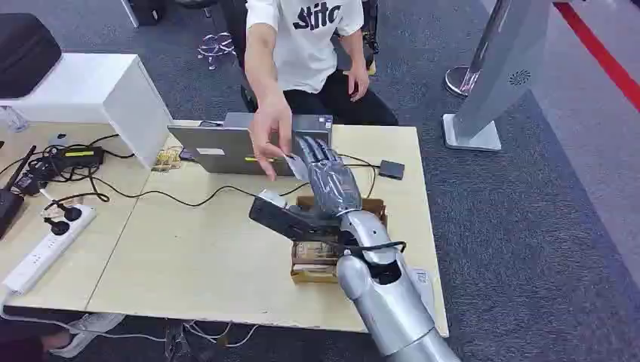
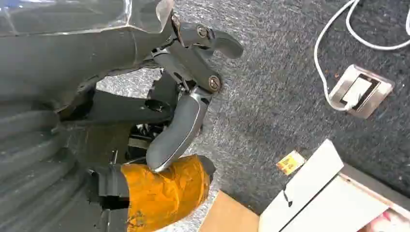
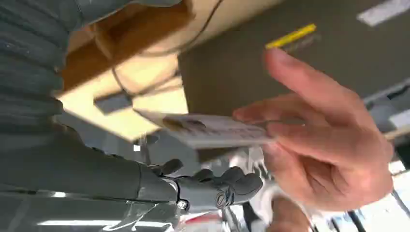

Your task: Pass the card to the sensor for recognition and then transmit it.

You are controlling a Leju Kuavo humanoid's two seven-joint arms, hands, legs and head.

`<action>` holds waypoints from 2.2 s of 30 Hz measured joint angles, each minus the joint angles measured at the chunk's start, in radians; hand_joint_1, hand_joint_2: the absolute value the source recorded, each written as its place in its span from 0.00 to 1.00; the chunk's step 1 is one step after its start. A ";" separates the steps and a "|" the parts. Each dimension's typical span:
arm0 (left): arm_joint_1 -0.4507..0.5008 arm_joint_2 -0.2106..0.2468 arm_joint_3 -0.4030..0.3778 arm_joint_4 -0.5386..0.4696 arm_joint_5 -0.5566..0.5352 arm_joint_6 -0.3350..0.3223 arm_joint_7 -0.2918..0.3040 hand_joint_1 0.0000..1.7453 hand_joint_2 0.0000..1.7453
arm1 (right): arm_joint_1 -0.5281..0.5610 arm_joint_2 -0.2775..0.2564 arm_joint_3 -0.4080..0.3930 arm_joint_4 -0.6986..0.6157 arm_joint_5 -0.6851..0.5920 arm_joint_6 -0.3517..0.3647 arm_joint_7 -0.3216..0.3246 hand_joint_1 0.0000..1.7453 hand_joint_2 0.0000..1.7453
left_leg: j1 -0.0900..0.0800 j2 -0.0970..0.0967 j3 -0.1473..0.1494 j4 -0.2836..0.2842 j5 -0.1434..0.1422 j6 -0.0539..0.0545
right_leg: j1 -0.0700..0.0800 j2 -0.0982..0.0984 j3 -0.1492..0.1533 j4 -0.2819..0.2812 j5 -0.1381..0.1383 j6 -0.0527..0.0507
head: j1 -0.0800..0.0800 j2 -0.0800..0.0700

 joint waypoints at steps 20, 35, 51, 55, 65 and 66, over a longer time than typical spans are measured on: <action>0.000 -0.005 -0.024 0.001 0.000 0.006 0.000 0.00 1.00 | -0.010 0.038 -0.061 0.068 -0.050 0.027 0.001 0.81 1.00 | 0.000 0.000 -0.001 0.000 0.000 0.000 | 0.000 0.000 -0.001 0.000 0.000 0.000 | 0.000 0.000; 0.001 -0.010 -0.026 0.001 0.000 0.012 0.000 0.00 1.00 | 0.025 0.038 -0.122 -0.050 -0.046 -0.006 0.011 1.00 1.00 | 0.000 0.000 -0.001 0.000 0.000 0.000 | 0.000 0.000 -0.001 0.000 0.000 0.000 | 0.000 0.000; 0.016 -0.008 -0.026 0.001 0.029 0.012 -0.001 0.00 1.00 | 0.118 0.005 -0.262 -0.386 -0.184 -0.039 -0.069 1.00 1.00 | 0.000 0.000 -0.002 0.000 -0.001 0.000 | 0.000 0.000 -0.002 -0.001 0.000 0.000 | 0.000 0.000; 0.017 -0.008 -0.026 0.001 0.031 0.012 -0.001 0.00 1.00 | 0.138 -0.002 -0.282 -0.443 -0.186 -0.037 -0.071 1.00 1.00 | 0.000 -0.001 -0.002 0.000 -0.001 0.000 | 0.000 0.000 -0.002 -0.001 0.000 0.000 | 0.000 0.000; 0.030 0.005 -0.026 0.000 0.070 0.020 -0.020 0.00 1.00 | 0.285 -0.041 -0.384 -0.573 -0.302 -0.038 -0.156 1.00 1.00 | 0.000 -0.002 -0.002 0.000 -0.002 0.001 | 0.000 -0.002 -0.002 -0.001 -0.001 0.001 | 0.000 0.000; 0.032 0.008 -0.026 0.000 0.078 0.019 -0.021 0.00 1.00 | 0.314 -0.047 -0.408 -0.578 -0.302 -0.038 -0.170 1.00 1.00 | 0.000 -0.002 -0.002 0.000 -0.002 0.001 | 0.000 -0.002 -0.002 -0.002 -0.001 0.001 | 0.000 0.000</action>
